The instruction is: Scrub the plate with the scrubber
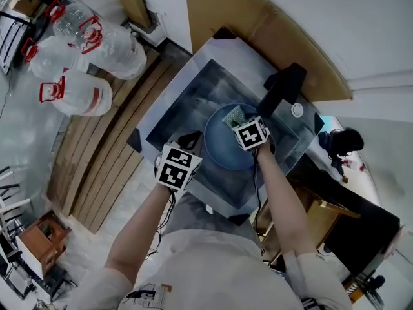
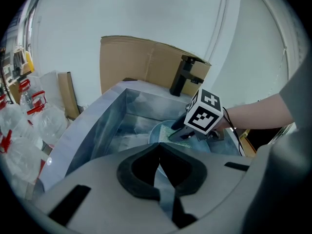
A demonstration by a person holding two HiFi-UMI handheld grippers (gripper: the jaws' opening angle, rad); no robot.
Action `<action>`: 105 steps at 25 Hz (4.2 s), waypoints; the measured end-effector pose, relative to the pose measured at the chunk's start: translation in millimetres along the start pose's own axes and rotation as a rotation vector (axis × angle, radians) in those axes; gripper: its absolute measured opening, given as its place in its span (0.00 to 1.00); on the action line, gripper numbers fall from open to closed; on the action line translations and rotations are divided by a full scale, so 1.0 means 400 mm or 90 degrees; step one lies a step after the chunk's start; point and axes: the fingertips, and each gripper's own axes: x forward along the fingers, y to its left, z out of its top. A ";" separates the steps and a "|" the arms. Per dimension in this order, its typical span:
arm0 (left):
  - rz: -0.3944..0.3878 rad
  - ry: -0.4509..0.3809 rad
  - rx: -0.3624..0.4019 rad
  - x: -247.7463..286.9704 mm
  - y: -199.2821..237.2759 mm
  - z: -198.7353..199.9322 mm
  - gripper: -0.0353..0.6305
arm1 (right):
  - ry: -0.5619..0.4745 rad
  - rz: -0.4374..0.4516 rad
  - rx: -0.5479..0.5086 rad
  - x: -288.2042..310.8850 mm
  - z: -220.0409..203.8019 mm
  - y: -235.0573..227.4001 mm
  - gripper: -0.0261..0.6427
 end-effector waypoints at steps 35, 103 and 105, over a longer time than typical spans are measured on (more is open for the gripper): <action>0.002 0.021 -0.005 0.004 -0.001 -0.014 0.08 | 0.003 0.083 -0.124 0.005 -0.008 0.135 0.38; 0.036 -0.054 0.021 -0.198 -0.040 0.043 0.08 | -0.238 0.066 0.081 -0.445 -0.019 0.177 0.08; 0.037 -0.081 0.026 -0.233 -0.050 0.090 0.08 | -0.281 0.037 0.064 -0.520 0.017 0.167 0.08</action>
